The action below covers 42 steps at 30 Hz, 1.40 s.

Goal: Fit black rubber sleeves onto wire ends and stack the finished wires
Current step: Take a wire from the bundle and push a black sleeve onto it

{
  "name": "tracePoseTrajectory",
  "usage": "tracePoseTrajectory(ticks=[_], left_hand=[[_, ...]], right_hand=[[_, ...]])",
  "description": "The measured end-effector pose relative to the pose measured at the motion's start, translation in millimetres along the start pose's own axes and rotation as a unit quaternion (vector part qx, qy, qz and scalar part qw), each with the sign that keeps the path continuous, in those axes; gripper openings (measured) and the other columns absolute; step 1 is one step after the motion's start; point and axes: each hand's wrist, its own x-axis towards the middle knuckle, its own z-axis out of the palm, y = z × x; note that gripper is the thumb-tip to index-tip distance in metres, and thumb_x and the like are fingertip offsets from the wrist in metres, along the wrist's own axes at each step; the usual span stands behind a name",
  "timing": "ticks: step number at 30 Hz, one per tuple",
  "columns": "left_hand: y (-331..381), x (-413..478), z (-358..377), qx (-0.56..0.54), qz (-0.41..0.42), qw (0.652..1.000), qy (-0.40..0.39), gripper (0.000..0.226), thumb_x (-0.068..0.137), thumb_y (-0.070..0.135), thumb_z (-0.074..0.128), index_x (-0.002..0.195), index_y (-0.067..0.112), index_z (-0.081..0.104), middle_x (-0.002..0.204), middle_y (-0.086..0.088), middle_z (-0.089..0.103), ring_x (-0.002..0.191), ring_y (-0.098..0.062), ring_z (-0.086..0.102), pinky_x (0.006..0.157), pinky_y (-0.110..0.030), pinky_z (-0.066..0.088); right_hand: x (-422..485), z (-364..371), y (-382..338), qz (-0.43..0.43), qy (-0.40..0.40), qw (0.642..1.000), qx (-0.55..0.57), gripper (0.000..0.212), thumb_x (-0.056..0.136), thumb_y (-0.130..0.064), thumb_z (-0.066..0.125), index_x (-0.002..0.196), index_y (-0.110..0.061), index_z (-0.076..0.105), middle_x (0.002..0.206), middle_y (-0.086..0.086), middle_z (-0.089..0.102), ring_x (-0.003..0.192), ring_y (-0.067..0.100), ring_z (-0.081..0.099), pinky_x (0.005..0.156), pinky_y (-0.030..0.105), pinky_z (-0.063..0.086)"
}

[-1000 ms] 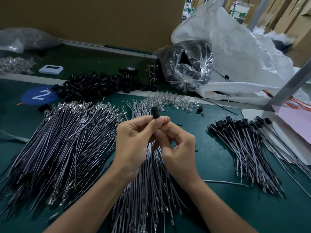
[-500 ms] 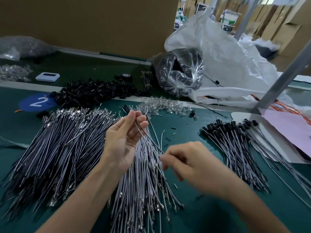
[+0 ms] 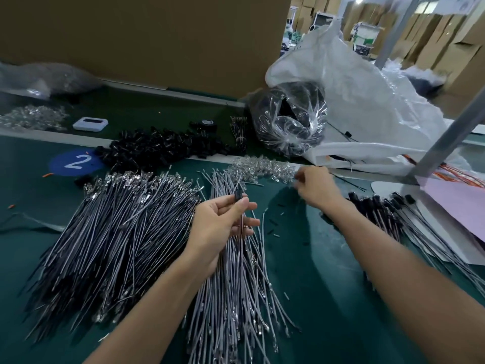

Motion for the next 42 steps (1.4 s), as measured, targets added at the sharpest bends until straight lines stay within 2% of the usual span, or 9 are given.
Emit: tracePoseTrajectory(ticks=[5, 8, 10, 13, 17, 24, 34, 39, 42], left_hand=[[-1, 1, 0, 0.005, 0.021, 1.0, 0.006, 0.022, 0.093, 0.014, 0.063, 0.112, 0.002, 0.065, 0.092, -0.005, 0.077, 0.074, -0.02, 0.074, 0.059, -0.025, 0.059], [-3, 1, 1, 0.041, 0.054, 0.998, 0.016, 0.026, 0.091, 0.013, 0.066, 0.116, 0.014, 0.058, 0.087, -0.002, 0.077, 0.071, -0.018, 0.074, 0.056, -0.022, 0.056], [-5, 2, 2, 0.091, 0.081, 0.992, 0.023, 0.024, 0.089, 0.015, 0.07, 0.109, 0.016, 0.058, 0.078, -0.002, 0.077, 0.061, -0.013, 0.072, 0.052, -0.018, 0.052], [-8, 4, 2, 0.125, 0.098, 0.987, 0.015, 0.018, 0.084, 0.012, 0.076, 0.098, 0.012, 0.064, 0.072, -0.002, 0.076, 0.06, -0.015, 0.072, 0.048, -0.02, 0.052], [-10, 4, 3, 0.126, 0.113, 0.985, -0.012, 0.016, 0.076, 0.007, 0.081, 0.089, 0.012, 0.073, 0.077, -0.003, 0.077, 0.068, -0.022, 0.075, 0.046, -0.023, 0.054], [-12, 4, 6, 0.157, 0.139, 0.977, -0.039, 0.018, 0.075, -0.001, 0.08, 0.086, 0.011, 0.075, 0.074, -0.005, 0.076, 0.065, -0.023, 0.074, 0.046, -0.028, 0.055], [-14, 4, 5, 0.178, 0.154, 0.971, -0.038, 0.012, 0.077, 0.001, 0.08, 0.085, 0.008, 0.075, 0.068, -0.007, 0.074, 0.058, -0.023, 0.073, 0.048, -0.027, 0.056], [-14, 2, 5, 0.185, 0.16, 0.969, -0.044, 0.015, 0.076, -0.002, 0.08, 0.088, 0.006, 0.076, 0.07, -0.007, 0.075, 0.058, -0.022, 0.072, 0.049, -0.026, 0.056], [-13, 1, 5, 0.197, 0.174, 0.963, -0.058, 0.018, 0.076, -0.004, 0.079, 0.089, 0.007, 0.075, 0.07, -0.005, 0.075, 0.059, -0.019, 0.072, 0.052, -0.023, 0.055]], right_hand=[[10, 15, 3, -0.004, 0.027, 1.0, -0.015, 0.012, 0.09, -0.003, 0.058, 0.096, -0.003, 0.069, 0.102, 0.019, 0.067, 0.094, 0.035, 0.061, 0.079, 0.04, 0.052], [5, 11, 4, -0.027, 0.061, 0.998, 0.009, 0.018, 0.089, 0.004, 0.055, 0.098, -0.001, 0.07, 0.099, 0.019, 0.069, 0.092, 0.035, 0.063, 0.079, 0.041, 0.053], [-9, 4, -3, -0.044, 0.099, 0.986, 0.129, 0.018, 0.089, 0.004, 0.059, 0.099, -0.003, 0.073, 0.094, 0.015, 0.073, 0.088, 0.03, 0.068, 0.084, 0.04, 0.055], [-52, 2, -22, -0.069, 0.087, 0.929, 0.352, 0.023, 0.088, 0.004, 0.064, 0.09, -0.017, 0.074, 0.084, 0.003, 0.075, 0.077, 0.018, 0.072, 0.08, 0.029, 0.058], [-92, 0, -40, -0.133, 0.041, 0.857, 0.497, 0.027, 0.085, 0.006, 0.068, 0.091, -0.019, 0.075, 0.086, -0.004, 0.076, 0.078, 0.012, 0.072, 0.077, 0.02, 0.055], [-100, -6, -37, -0.174, 0.038, 0.876, 0.449, 0.025, 0.083, 0.011, 0.066, 0.09, -0.011, 0.074, 0.082, -0.003, 0.074, 0.073, 0.008, 0.069, 0.072, 0.018, 0.052], [-108, 0, -35, -0.301, 0.192, 0.894, 0.27, 0.016, 0.077, 0.004, 0.078, 0.088, -0.008, 0.074, 0.082, -0.006, 0.073, 0.076, 0.003, 0.068, 0.075, 0.014, 0.053], [-103, 0, -34, -0.168, 0.073, 0.885, 0.428, 0.022, 0.08, 0.002, 0.075, 0.091, -0.017, 0.072, 0.079, -0.006, 0.076, 0.073, 0.012, 0.073, 0.071, 0.021, 0.056], [-100, 2, -31, -0.144, 0.039, 0.883, 0.446, 0.018, 0.081, 0.0, 0.074, 0.087, -0.017, 0.074, 0.074, -0.001, 0.075, 0.066, 0.021, 0.072, 0.068, 0.027, 0.058]])
